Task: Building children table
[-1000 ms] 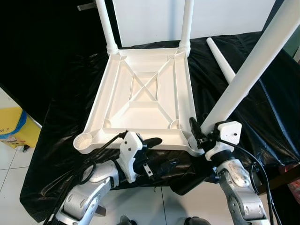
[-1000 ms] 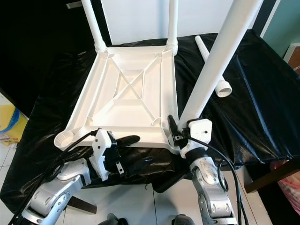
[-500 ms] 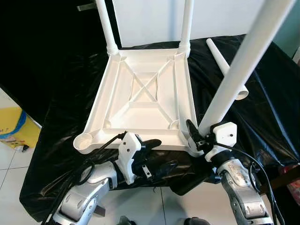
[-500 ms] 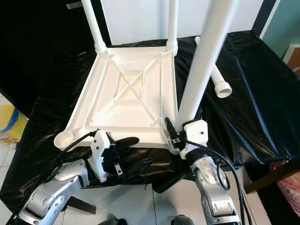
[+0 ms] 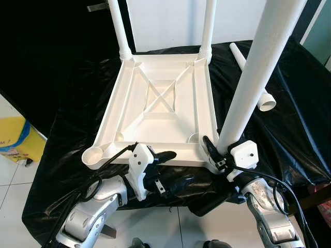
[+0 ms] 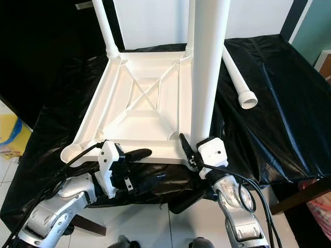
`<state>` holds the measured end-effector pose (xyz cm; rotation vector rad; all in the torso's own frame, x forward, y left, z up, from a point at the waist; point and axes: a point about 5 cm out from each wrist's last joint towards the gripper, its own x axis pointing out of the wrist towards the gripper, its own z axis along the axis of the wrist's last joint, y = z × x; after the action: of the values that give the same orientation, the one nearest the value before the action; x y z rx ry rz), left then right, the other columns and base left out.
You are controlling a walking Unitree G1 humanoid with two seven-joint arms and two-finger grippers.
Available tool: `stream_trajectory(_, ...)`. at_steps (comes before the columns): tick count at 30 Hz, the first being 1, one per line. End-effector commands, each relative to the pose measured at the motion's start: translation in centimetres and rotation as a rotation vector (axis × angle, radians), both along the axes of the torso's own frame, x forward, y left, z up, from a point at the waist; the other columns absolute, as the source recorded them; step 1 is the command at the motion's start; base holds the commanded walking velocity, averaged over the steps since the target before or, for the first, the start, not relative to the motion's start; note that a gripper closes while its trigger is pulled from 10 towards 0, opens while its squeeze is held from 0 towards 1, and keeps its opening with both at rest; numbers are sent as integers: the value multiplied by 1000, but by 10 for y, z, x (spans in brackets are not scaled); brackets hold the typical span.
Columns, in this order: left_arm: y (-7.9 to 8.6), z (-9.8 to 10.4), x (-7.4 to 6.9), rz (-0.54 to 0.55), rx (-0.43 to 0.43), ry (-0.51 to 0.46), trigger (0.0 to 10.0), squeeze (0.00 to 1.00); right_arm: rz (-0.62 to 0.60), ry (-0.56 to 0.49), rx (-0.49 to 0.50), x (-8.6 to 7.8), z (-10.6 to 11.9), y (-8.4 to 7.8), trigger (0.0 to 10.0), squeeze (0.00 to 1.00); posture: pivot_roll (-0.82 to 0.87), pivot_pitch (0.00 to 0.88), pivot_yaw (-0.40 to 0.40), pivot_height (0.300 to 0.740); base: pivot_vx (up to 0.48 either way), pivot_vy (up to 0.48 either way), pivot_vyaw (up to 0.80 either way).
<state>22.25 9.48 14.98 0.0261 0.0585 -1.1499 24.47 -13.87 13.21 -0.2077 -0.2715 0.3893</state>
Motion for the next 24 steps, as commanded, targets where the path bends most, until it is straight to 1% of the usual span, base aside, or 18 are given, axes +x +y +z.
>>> stream_trajectory(1, 1, 2, -3, -60, 2, 3, 10000, 0, -6, 96, 23, -6, -21, -4, 10000, 0, -90, 83, 54, 740, 0, 0, 0)
stream_trajectory(3, 1, 2, -3, -60, 2, 3, 10000, 0, -6, 96, 23, -6, -21, -4, 10000, 0, -90, 83, 54, 740, 0, 0, 0)
stream_trajectory(4, 1, 2, -2, -58, 2, 3, 10000, 0, -7, 99, 51, -6, -23, -4, 10000, 0, -90, 82, 54, 740, 0, 0, 0)
stream_trajectory(5, 1, 2, -2, -57, 2, 1, 10000, 0, -26, 114, 112, -6, -24, -7, 10000, 0, -90, 80, 54, 740, 0, 0, 0)
stream_trajectory(6, 1, 2, -2, -57, 2, 1, 10000, 0, -26, 114, 112, -6, -24, -7, 10000, 0, -90, 80, 54, 740, 0, 0, 0)
stream_trajectory(7, 1, 3, -2, -56, 1, -1, 10000, 0, -43, 126, 145, -6, -25, -8, 10000, 0, -90, 80, 54, 740, 0, 0, 0)
stream_trajectory(9, 1, 3, -1, -55, 0, -1, 10000, 0, -48, 130, 151, -5, -26, -9, 10000, 0, -90, 80, 54, 740, 0, 0, 0)
stream_trajectory(15, 1, 3, -1, -54, 0, -2, 10000, 0, -43, 139, 143, -3, -27, -7, 10000, 0, -89, 74, 52, 740, 0, 0, 0)
stream_trajectory(18, 2, 4, 0, -50, 2, -5, 10000, 0, -63, 194, 106, 3, -30, -9, 10000, 0, -88, 76, 51, 740, 0, 0, 0)
stream_trajectory(22, 2, 4, 0, -49, 1, -5, 10000, 0, -69, 212, 96, 5, -31, -9, 10000, 0, -88, 76, 51, 740, 0, 0, 0)
stream_trajectory(24, 3, 5, 0, -46, 1, -6, 10000, 0, -101, 274, 63, 9, -35, -11, 10000, 0, -87, 78, 50, 740, 0, 0, 0)
